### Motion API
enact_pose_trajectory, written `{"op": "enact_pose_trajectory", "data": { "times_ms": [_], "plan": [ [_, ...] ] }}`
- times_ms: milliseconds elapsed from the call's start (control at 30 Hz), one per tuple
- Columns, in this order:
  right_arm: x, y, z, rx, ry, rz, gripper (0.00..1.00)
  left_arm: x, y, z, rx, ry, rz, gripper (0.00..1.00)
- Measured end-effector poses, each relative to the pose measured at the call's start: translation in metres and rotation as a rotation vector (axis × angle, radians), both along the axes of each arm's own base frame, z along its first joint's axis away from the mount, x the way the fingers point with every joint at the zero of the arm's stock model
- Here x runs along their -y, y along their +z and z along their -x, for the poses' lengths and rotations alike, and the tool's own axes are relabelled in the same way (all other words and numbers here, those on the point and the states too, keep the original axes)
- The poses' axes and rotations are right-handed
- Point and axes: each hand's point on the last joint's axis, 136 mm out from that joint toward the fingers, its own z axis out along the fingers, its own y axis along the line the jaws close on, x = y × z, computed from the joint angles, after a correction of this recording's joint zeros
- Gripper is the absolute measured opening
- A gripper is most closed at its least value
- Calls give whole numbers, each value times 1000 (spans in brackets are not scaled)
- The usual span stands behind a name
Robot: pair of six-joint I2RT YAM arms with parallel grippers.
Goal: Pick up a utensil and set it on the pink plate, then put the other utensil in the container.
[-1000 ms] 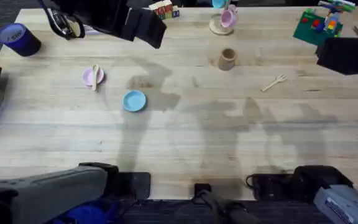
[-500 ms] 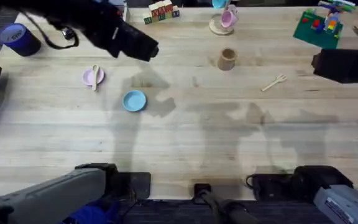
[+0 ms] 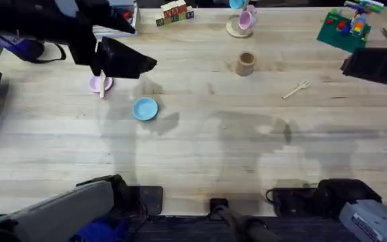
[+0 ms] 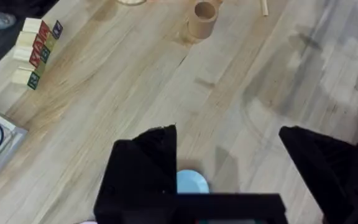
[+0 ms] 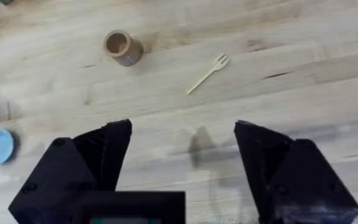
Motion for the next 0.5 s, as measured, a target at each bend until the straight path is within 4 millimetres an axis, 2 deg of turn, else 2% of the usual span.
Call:
{"op": "enact_pose_trajectory", "data": {
  "times_ms": [167,200,233,500],
  "plan": [
    [6,-7,1,-20,-59,-14,996,1,1,0,23,-20,-3,996],
    [10,-39,-1,-82,-216,-124,995,1,2,0,31,-27,-5,995],
    [10,-43,-1,-91,-242,-147,995,1,2,0,31,-27,-5,995],
    [21,-52,-6,-117,-381,-176,996,1,2,0,33,-29,-6,995]
  ]
}}
